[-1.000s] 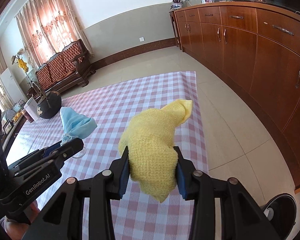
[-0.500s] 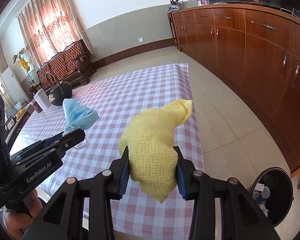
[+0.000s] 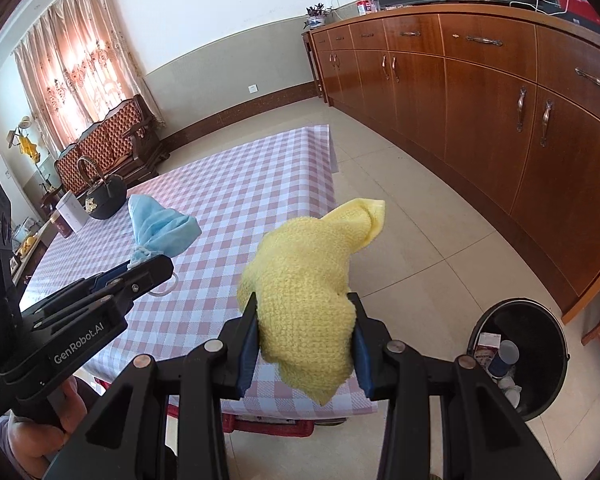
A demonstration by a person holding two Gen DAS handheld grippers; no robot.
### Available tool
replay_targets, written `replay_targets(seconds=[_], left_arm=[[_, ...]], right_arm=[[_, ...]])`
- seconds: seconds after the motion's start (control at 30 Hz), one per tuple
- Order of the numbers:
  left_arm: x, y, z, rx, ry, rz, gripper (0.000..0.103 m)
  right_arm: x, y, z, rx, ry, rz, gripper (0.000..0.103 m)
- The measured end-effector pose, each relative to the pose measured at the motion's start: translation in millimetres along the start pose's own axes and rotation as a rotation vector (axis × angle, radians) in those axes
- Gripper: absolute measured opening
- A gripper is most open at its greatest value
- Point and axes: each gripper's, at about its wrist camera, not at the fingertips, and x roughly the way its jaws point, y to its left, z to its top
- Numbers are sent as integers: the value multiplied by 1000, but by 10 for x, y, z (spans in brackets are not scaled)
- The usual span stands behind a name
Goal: Collect trash
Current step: 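Carry the light blue mask and yellow cloth over the black bin with both tools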
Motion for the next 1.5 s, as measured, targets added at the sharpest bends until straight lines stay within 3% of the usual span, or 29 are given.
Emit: replay_targets(seconds=[0.87, 1.5], left_arm=[[515, -1476, -203, 203, 131, -225, 26], [1152, -2306, -463, 262, 264, -269, 26]], right_arm=[[-618, -1568, -441, 265, -32, -198, 42], [-576, -2719, -626, 393, 35, -292, 42]])
